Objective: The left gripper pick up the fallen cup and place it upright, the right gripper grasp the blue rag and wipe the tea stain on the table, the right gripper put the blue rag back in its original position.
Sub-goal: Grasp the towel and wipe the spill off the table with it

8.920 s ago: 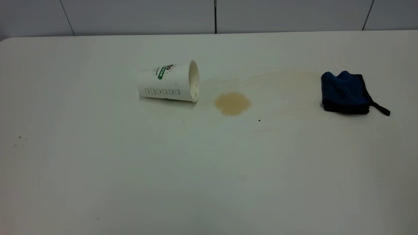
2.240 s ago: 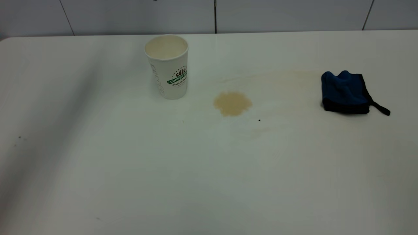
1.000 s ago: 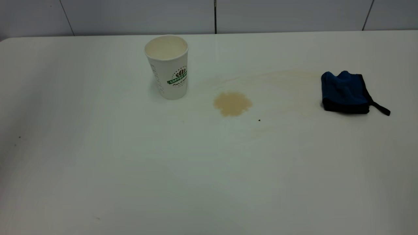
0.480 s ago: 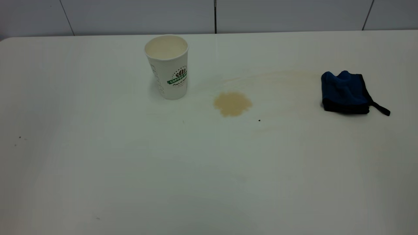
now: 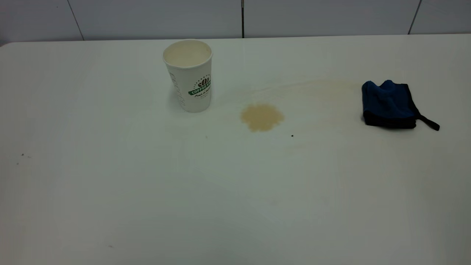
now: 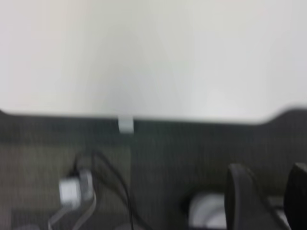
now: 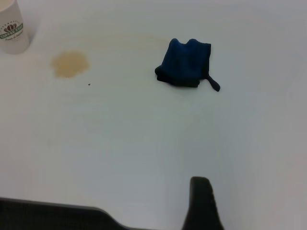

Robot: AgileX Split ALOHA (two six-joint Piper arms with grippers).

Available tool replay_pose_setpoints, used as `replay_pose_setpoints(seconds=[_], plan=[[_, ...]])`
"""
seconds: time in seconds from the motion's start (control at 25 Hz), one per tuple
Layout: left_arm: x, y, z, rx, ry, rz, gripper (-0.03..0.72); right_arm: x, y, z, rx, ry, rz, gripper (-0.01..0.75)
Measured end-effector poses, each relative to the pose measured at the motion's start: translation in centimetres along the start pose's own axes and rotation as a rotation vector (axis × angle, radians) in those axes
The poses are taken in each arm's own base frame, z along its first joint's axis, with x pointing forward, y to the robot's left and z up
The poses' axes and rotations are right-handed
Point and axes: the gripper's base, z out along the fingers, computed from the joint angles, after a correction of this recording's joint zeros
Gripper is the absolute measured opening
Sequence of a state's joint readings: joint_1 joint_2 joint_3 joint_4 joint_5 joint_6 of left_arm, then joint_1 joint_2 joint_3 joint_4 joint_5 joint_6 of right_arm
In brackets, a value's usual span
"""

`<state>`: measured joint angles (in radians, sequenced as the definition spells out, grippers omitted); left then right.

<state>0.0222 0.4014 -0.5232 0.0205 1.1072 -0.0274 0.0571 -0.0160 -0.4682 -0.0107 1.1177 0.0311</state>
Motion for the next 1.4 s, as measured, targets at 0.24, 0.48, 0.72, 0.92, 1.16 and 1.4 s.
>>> replay_pose_setpoints(seconds=[0.24, 0.48, 0.72, 0.92, 1.16, 1.4], plan=[[2.4, 0.2, -1.5, -0.011, -0.192, -0.008, 0.241, 0.0, 0.0, 0.0, 0.000, 0.000, 0.000, 0.585], [4.3, 0.3, -2.3, -0.011, -0.321, -0.012, 0.241, 0.0, 0.0, 0.0, 0.000, 0.000, 0.000, 0.585], [5.2, 0.3, -2.7, -0.010, -0.381, -0.015, 0.241, 0.0, 0.0, 0.0, 0.000, 0.000, 0.000, 0.585], [5.3, 0.3, -2.5, -0.010, -0.370, -0.014, 0.241, 0.0, 0.0, 0.0, -0.001, 0.000, 0.000, 0.585], [5.3, 0.3, -2.5, -0.010, -0.368, -0.015, 0.241, 0.0, 0.0, 0.0, -0.001, 0.000, 0.000, 0.585], [5.3, 0.3, -2.5, -0.010, -0.368, -0.015, 0.241, 0.0, 0.0, 0.0, -0.001, 0.000, 0.000, 0.585]])
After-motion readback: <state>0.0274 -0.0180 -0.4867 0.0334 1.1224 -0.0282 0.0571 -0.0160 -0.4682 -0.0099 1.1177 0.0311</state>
